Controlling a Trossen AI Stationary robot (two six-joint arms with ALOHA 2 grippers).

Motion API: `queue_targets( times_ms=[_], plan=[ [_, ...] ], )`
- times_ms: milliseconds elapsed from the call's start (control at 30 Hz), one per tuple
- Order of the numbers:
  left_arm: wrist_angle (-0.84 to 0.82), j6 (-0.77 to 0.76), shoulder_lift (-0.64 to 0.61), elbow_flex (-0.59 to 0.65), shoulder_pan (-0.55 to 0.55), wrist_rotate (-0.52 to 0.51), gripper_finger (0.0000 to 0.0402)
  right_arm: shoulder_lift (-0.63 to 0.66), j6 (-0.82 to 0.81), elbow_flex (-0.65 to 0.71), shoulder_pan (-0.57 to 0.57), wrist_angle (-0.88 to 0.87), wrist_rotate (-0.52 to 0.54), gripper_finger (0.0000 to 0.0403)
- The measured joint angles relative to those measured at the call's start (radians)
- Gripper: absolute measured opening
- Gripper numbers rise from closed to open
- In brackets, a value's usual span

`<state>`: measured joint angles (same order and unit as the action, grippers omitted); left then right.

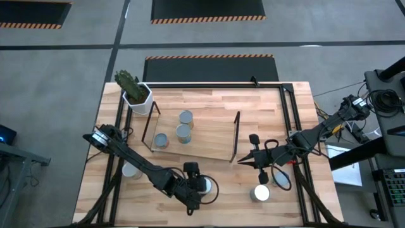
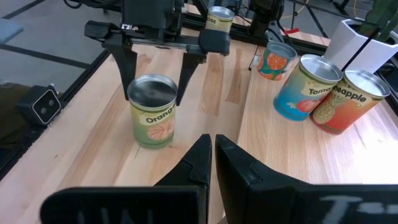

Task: Pick and place cans onto a shelf
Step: Put the canned oranges on the shelf

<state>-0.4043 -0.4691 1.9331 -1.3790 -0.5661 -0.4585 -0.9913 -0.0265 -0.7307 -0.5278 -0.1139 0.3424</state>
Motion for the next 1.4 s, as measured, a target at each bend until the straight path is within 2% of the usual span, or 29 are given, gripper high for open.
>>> queue_targets(
  times_ms=[133, 233, 400, 533, 800, 1400],
  plan=[
    [-0.005, -0.038, -0.004, -0.001, 0.007, -0.017, 0.0304, 0.0, -0.007, 0.0, 0.0, 0.0, 0.0, 0.0012],
    [-0.037, -0.112, -0.036, -0.001, 0.019, -0.105, 0.0319, 0.0, -0.007, 0.0, 0.0, 0.0, 0.0, 0.0012],
    [-0.222, -0.367, -0.133, -0.001, 0.068, -0.272, 0.032, 0.0, -0.007, 0.0, 0.0, 0.0, 0.0, 0.0012],
    [-0.357, -0.516, -0.171, -0.001, 0.108, -0.311, 0.0314, 0.0, -0.007, 0.0, 0.0, 0.0, 0.0, 0.0012],
    [-0.403, -0.523, -0.145, 0.003, 0.164, -0.283, 0.0314, 0.0, -0.007, 0.0, 0.0, 0.0, 0.0, 0.0012],
    [-0.4, -0.527, -0.144, 0.015, 0.207, -0.329, 0.0328, 0.0, -0.006, 0.0, 0.0, 0.018, 0.0, 0.0012]
  ],
)
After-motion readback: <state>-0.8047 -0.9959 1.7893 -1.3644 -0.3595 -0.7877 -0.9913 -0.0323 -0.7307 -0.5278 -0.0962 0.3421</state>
